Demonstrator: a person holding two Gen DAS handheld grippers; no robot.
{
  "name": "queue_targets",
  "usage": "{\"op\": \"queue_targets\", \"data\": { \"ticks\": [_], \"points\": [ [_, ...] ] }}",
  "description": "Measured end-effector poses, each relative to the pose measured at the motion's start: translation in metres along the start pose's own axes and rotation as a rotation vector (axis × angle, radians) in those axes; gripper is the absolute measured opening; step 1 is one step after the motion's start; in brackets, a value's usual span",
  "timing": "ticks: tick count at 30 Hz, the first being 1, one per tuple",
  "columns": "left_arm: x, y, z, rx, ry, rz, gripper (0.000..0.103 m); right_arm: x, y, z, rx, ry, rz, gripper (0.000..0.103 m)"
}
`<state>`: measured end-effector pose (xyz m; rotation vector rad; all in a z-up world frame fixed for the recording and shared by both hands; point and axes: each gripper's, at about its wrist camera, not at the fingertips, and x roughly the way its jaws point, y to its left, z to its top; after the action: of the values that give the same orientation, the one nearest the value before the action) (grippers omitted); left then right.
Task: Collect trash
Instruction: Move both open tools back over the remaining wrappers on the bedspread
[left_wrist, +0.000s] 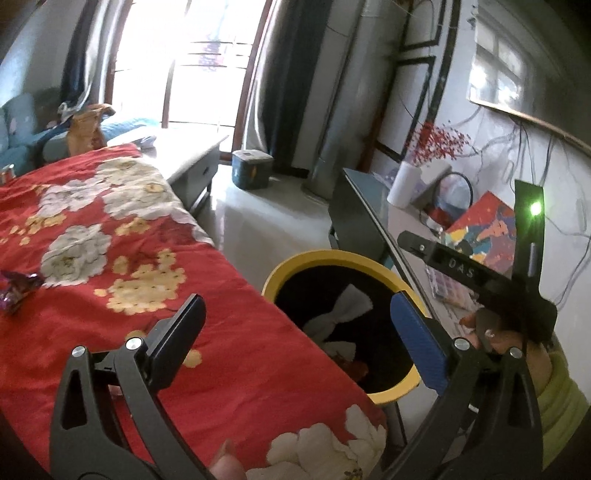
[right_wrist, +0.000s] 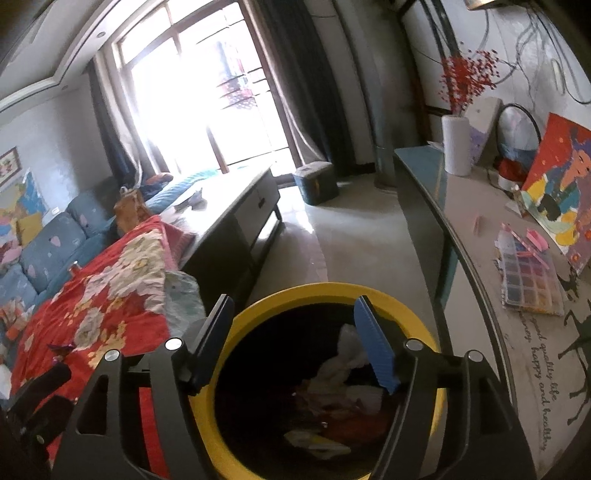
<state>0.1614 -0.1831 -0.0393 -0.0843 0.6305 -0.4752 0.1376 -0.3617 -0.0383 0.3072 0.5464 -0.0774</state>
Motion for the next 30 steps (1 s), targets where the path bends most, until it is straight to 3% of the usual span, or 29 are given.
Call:
{"op": "queue_targets", "data": {
  "ticks": [23, 30],
  "points": [
    [-0.062, 0.07, 0.002, -0.095, -0.131, 0.169, 0.092, -0.017, 0.1, -0.018, -0.154, 0.035, 0.176, 0.067],
    [-0.079, 0.097, -0.003, -0.135, -0.158, 0.237, 0.092, -0.017, 0.138, -0.036, -0.209, 0.081, 0.244, 0.067]
  ]
}}
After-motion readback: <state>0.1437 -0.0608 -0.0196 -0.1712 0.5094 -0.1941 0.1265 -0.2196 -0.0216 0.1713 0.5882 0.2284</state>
